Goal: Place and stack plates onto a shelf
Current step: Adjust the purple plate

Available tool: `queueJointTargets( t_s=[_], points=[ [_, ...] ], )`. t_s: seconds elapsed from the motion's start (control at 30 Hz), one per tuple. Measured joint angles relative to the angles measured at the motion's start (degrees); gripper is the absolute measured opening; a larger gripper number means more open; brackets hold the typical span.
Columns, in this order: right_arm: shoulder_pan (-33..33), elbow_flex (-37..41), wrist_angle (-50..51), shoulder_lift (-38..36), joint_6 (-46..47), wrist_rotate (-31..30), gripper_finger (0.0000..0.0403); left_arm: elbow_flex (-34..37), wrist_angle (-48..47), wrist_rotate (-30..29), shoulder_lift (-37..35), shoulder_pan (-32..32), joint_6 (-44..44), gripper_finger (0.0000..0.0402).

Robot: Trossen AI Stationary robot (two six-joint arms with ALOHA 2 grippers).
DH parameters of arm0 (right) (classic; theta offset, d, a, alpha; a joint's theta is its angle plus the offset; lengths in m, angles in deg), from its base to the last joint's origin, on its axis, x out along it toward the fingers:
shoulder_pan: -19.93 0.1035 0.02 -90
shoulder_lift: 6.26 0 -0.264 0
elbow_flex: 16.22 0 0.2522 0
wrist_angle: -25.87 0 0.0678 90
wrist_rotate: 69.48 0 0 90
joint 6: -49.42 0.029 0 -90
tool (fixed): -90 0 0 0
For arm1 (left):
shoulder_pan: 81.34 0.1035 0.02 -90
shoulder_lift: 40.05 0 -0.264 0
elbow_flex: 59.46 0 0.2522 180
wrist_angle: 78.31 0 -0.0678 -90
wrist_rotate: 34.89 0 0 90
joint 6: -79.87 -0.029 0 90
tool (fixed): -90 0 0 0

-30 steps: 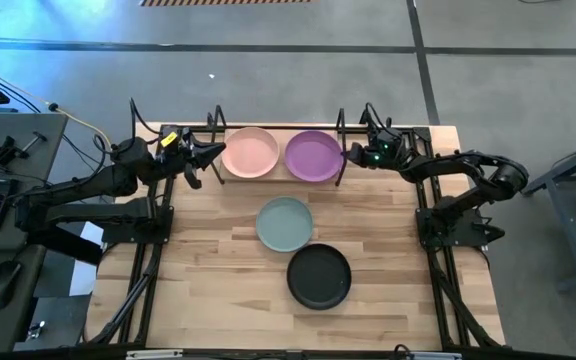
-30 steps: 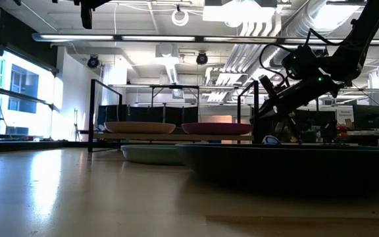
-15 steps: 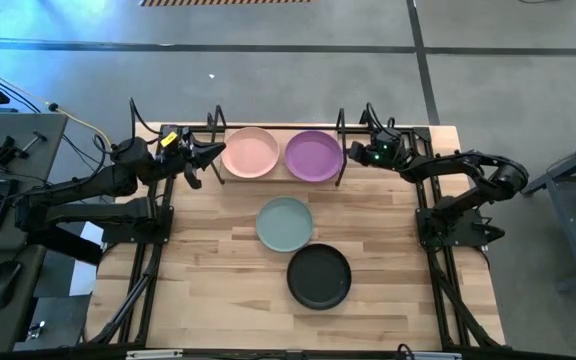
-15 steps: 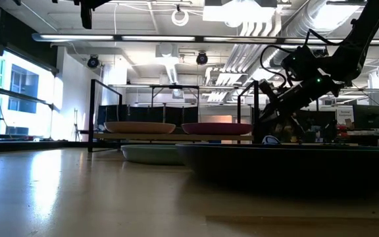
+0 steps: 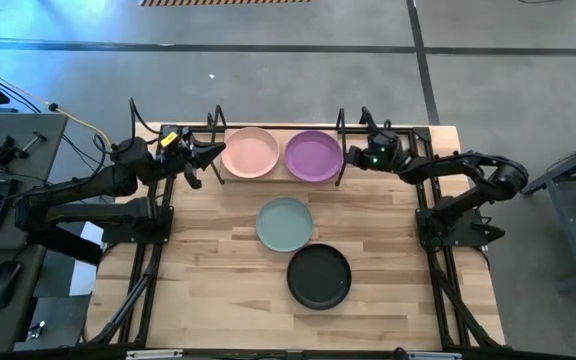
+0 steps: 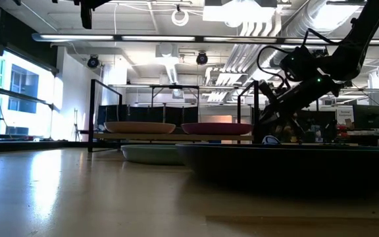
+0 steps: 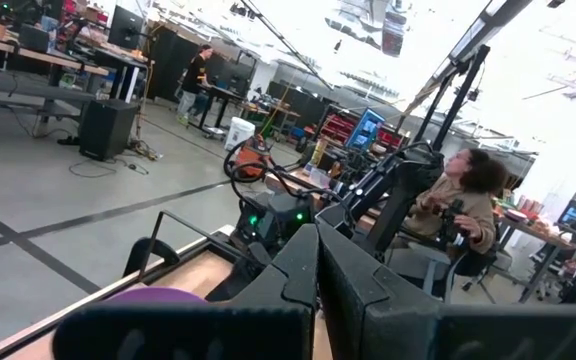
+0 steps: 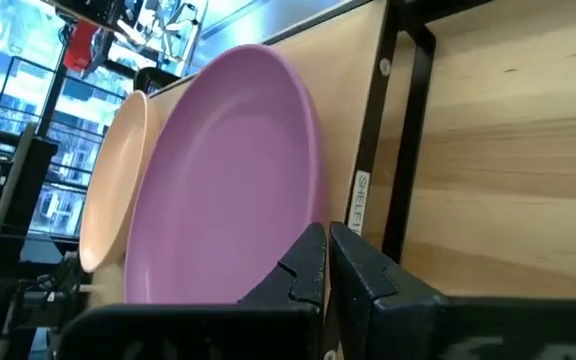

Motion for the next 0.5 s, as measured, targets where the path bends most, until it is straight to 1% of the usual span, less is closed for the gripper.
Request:
queueJointTargets(
  t_s=[0.33,0.5],
  points=[
    [1.3,0.0,0.2,0.0,0.1,-0.4,0.0000,0.0,0.0,0.0,0.0,0.0,0.0,0.0000],
    [0.4,0.0,-1.0,-0.4,-1.9,-0.4,0.0000,0.0,0.0,0.0,0.0,0.0,0.0,0.0000]
  ],
)
